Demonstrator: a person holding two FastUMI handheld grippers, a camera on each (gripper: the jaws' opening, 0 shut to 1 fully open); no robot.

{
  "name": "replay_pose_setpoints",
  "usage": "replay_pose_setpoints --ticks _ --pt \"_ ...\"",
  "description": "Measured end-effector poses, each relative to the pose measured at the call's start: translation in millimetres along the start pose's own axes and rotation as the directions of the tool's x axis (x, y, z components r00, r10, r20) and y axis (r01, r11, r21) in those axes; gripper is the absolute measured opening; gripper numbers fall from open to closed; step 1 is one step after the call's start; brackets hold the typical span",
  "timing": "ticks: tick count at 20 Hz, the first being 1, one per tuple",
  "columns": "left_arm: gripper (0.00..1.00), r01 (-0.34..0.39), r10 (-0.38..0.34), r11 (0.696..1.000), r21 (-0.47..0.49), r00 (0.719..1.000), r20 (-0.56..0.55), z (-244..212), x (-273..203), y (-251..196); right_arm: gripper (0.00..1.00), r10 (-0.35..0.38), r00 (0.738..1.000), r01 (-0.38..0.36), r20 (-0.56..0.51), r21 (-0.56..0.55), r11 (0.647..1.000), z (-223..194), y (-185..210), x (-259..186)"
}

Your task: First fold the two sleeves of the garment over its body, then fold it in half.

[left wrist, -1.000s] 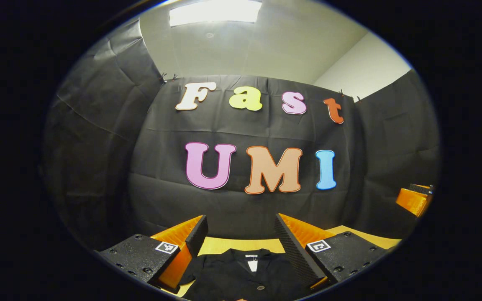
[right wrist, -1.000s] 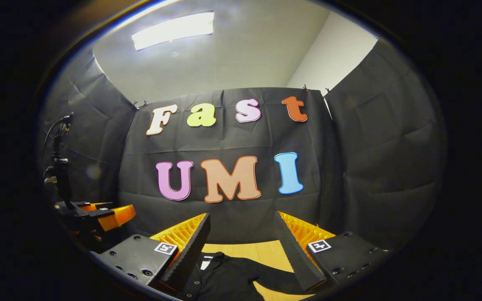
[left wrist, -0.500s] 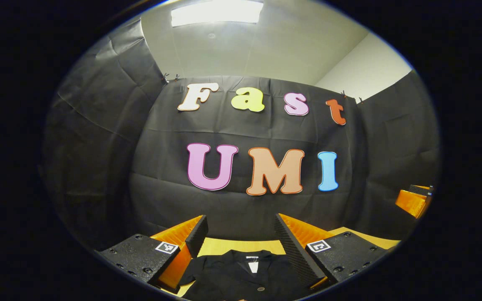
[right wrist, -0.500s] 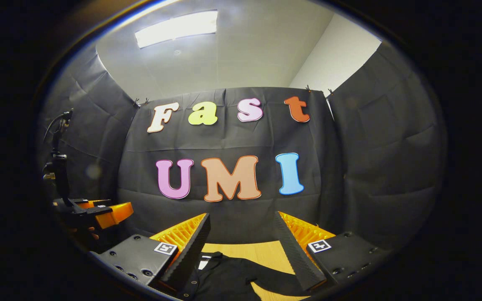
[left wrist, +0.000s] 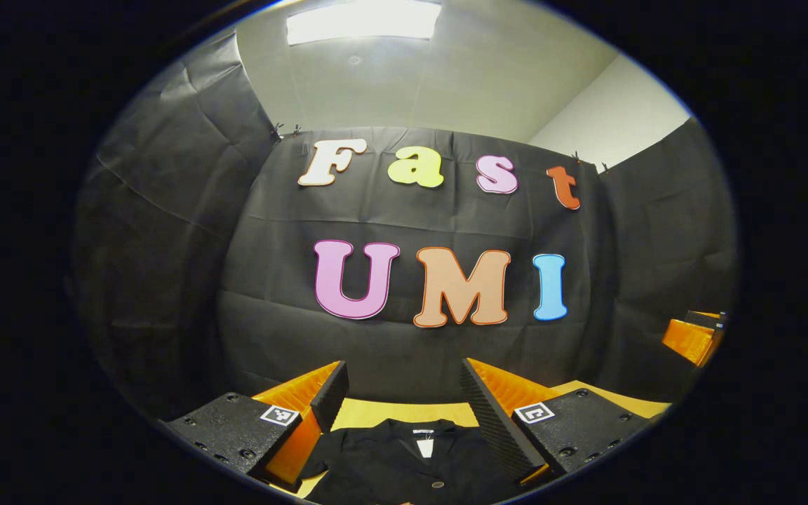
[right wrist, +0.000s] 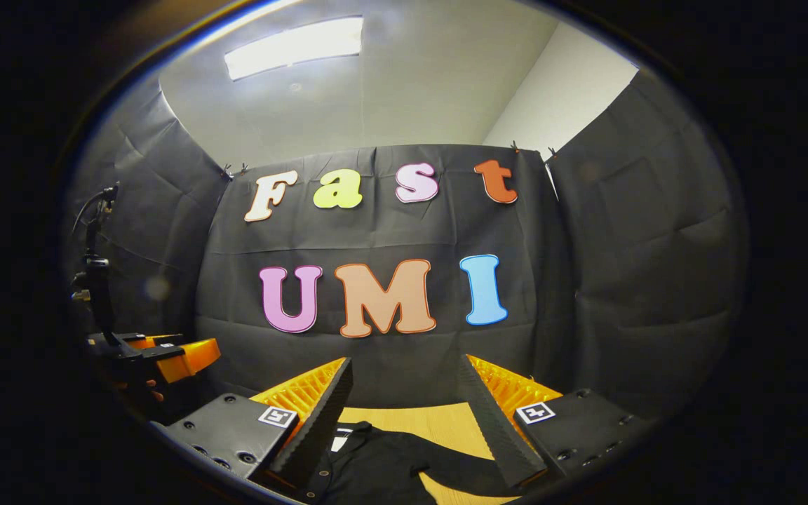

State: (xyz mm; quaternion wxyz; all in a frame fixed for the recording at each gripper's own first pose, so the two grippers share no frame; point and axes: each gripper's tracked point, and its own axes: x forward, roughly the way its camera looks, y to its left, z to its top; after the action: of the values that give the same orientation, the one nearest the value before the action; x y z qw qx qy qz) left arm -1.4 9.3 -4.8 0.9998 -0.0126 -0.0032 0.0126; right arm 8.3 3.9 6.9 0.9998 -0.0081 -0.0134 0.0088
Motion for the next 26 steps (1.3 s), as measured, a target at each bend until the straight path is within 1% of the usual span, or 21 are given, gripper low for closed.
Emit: replay_pose_setpoints --ticks 6,17,18,20,26 --pt "0.98 -0.005 0.005 1.000 0.005 1.000 0.007 2.5 -1.6 1.9 0.97 0.007 1.000 -0.007 0.010 0.014 1.000 4.0 -0.7 -1.4" --pt "0.98 -0.009 0.008 1.000 0.006 1.000 0.014 4.1 -5.9 7.5 0.97 -0.004 1.000 0.003 0.011 0.025 1.000 8.1 -4.7 -4.2" --pt "0.95 -0.009 0.009 1.000 0.009 1.000 0.015 4.7 -7.7 8.0 0.97 -0.004 1.000 0.004 0.009 0.026 1.000 7.2 -5.5 -4.2" --pt "0.98 -0.008 0.007 1.000 0.011 1.000 0.019 6.1 -9.4 8.9 0.97 -0.002 1.000 0.002 0.003 0.030 1.000 6.3 -4.4 -4.8" --pt "0.98 -0.017 0.017 1.000 0.026 1.000 0.023 8.6 -8.9 12.6 0.97 0.000 1.000 0.000 -0.002 0.017 1.000 2.2 -5.4 -4.1"
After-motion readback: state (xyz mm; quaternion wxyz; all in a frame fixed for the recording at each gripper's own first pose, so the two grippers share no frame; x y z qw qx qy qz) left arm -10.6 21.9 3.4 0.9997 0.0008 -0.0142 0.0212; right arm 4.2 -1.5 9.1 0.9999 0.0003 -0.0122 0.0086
